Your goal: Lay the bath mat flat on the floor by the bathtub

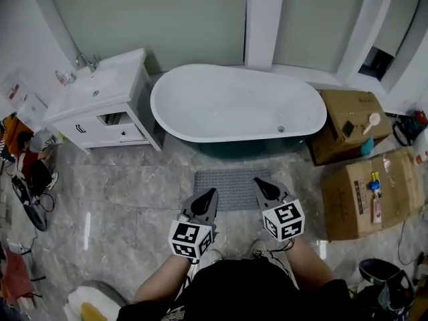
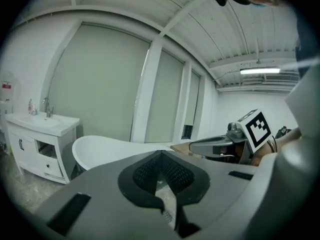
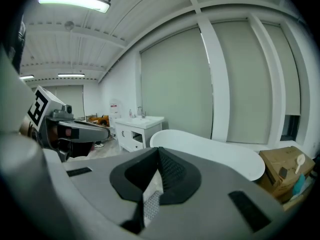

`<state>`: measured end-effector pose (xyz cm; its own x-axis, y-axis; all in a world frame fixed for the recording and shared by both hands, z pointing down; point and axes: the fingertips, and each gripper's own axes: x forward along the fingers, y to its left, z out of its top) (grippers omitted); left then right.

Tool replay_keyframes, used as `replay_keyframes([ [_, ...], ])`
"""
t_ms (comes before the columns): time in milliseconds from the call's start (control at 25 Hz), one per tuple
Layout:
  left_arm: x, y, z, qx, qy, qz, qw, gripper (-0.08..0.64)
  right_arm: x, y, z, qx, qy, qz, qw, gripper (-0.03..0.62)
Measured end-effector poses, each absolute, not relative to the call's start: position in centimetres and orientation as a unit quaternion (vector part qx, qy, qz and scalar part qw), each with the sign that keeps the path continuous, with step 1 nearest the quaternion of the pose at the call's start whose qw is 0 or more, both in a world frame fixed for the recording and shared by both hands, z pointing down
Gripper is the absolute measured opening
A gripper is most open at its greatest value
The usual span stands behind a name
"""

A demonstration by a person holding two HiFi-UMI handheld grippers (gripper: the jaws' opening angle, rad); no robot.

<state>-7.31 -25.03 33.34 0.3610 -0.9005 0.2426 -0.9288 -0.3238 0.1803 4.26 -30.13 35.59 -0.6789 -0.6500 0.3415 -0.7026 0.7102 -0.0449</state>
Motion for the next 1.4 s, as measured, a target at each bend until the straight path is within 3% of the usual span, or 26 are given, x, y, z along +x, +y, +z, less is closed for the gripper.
replay_keyframes([
  [640,-7.2,-19.1,35.5,0.837,-0.515,0.053,0.178,0.015,4.3,-23.1,35.0,0.405,-0.897,0.109,0.139,0.017],
  [1400,0.6,-11.5,34.6,0.831,-0.523,0.056,0.180,0.015,13.3,-14.2,35.6,0.400,-0.899,0.119,0.129,0.017],
])
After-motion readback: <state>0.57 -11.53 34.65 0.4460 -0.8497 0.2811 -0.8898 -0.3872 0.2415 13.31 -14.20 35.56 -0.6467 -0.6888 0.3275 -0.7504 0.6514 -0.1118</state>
